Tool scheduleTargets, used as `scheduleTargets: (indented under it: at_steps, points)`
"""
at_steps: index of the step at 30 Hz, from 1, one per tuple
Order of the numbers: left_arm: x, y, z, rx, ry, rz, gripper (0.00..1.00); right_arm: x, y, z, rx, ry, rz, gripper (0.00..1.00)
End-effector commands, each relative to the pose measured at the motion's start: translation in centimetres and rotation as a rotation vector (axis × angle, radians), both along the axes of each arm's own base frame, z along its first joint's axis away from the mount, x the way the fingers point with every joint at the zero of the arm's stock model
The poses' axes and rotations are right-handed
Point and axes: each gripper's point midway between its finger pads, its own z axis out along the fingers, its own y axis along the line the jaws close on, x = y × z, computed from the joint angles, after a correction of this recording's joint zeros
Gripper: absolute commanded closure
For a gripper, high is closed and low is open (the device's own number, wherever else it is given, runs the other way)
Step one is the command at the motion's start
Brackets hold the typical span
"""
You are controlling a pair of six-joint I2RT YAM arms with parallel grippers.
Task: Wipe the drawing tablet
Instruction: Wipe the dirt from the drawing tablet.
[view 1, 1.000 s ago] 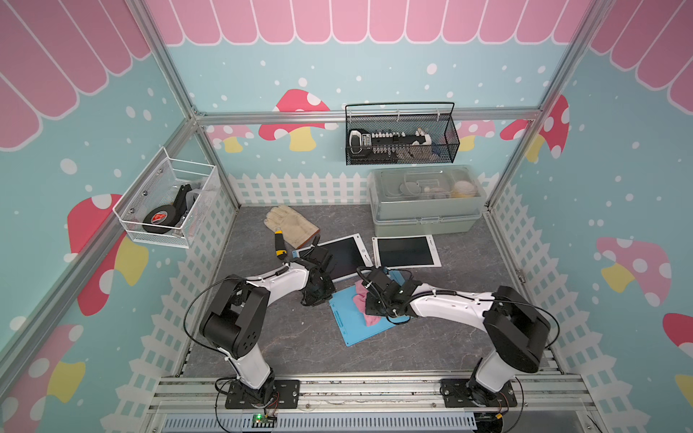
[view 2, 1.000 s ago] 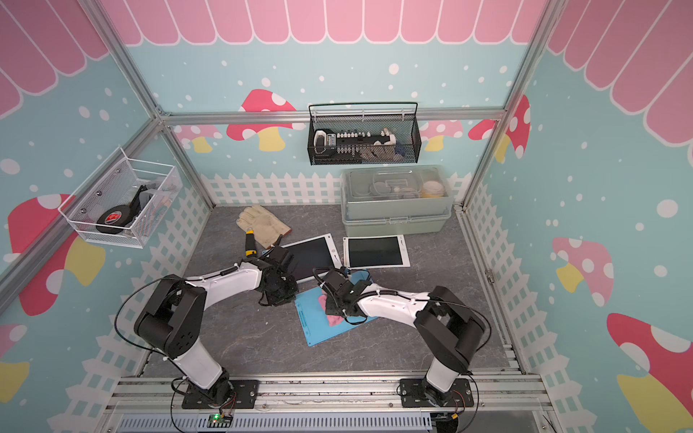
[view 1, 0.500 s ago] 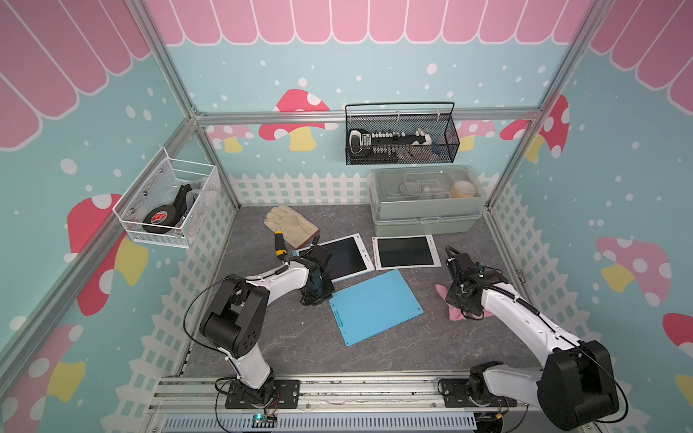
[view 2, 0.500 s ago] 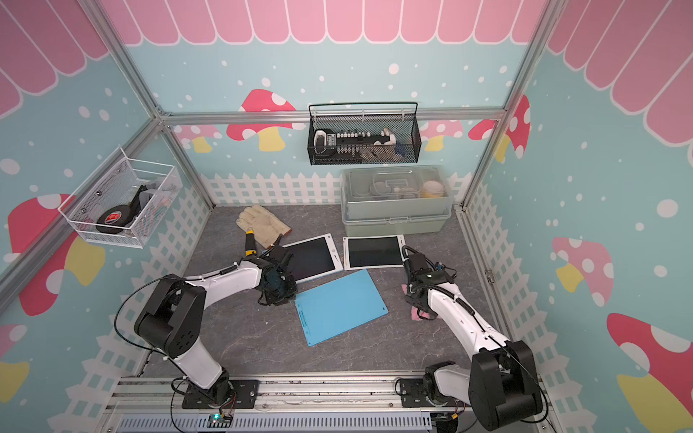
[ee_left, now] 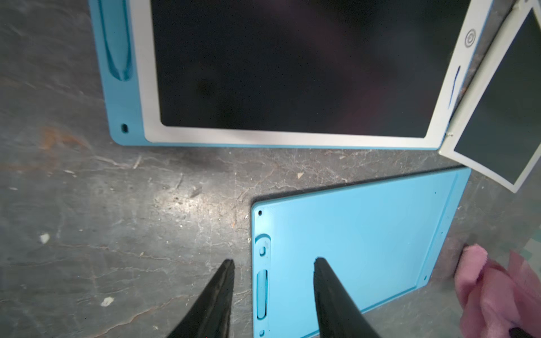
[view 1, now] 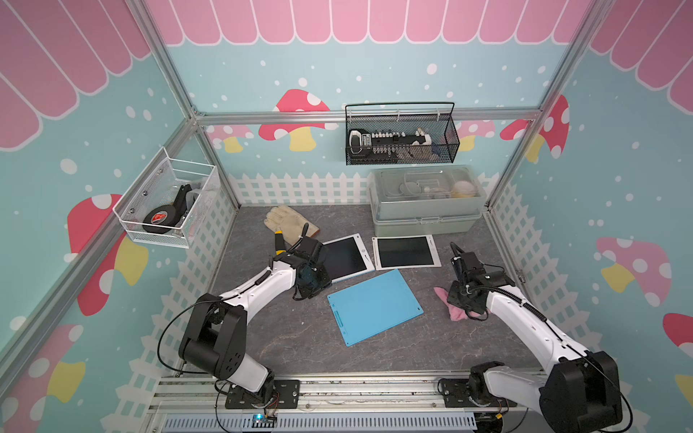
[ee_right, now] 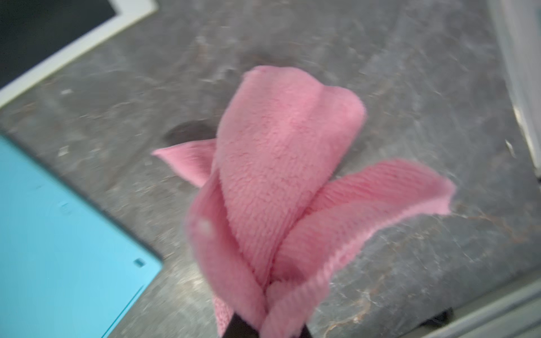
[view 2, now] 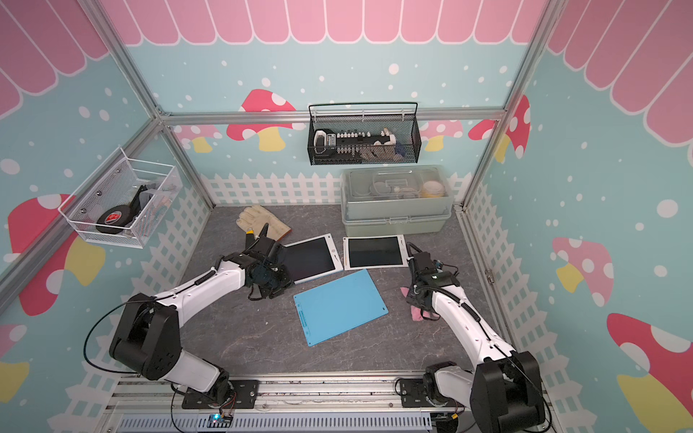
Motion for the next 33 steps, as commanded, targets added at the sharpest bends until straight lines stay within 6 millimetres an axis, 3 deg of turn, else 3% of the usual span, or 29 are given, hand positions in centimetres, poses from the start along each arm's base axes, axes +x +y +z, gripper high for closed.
scheduleTargets:
  at_steps: [1, 5, 10, 13, 15, 18, 21, 27, 33]
  points:
    - [-1.3, -2.1, -0.8, -0.086, 0.042, -0.029, 0.57, 4.2, 8.1, 4.2, 0.097, -0.169, 0.295, 1.00]
    - [-2.7, -5.1, -1.4, -0.061, 0.056, -0.093, 0.58, 5.6, 15.1, 4.2, 0.169, -0.170, 0.439, 1.00]
    - [-3.9, -5.4, -4.0, 0.008, 0.098, -0.081, 0.57, 6.4, 23.0, 3.0, 0.274, -0.172, 0.571, 1.00]
    - [-4.6, -5.0, -5.3, 0.063, 0.124, -0.082, 0.58, 6.7, 25.5, 1.3, 0.292, -0.127, 0.588, 1.00]
    - [-5.2, -4.2, -6.3, 0.104, 0.151, -0.069, 0.59, 7.0, 25.5, -1.4, 0.279, -0.069, 0.562, 1.00]
    - [-6.2, -2.8, -7.5, 0.167, 0.186, -0.050, 0.61, 7.5, 23.9, -4.8, 0.220, 0.008, 0.509, 1.00]
    - [-7.0, -1.5, -8.3, 0.230, 0.220, -0.045, 0.61, 8.0, 20.0, -6.6, 0.108, 0.078, 0.433, 1.00]
    - [-8.0, 0.0, -9.2, 0.304, 0.255, -0.043, 0.63, 8.1, 12.2, -5.0, -0.056, 0.106, 0.340, 1.00]
    - [-8.0, 0.0, -9.3, 0.308, 0.254, -0.050, 0.64, 5.9, 2.0, -4.8, -0.172, 0.209, 0.147, 1.00]
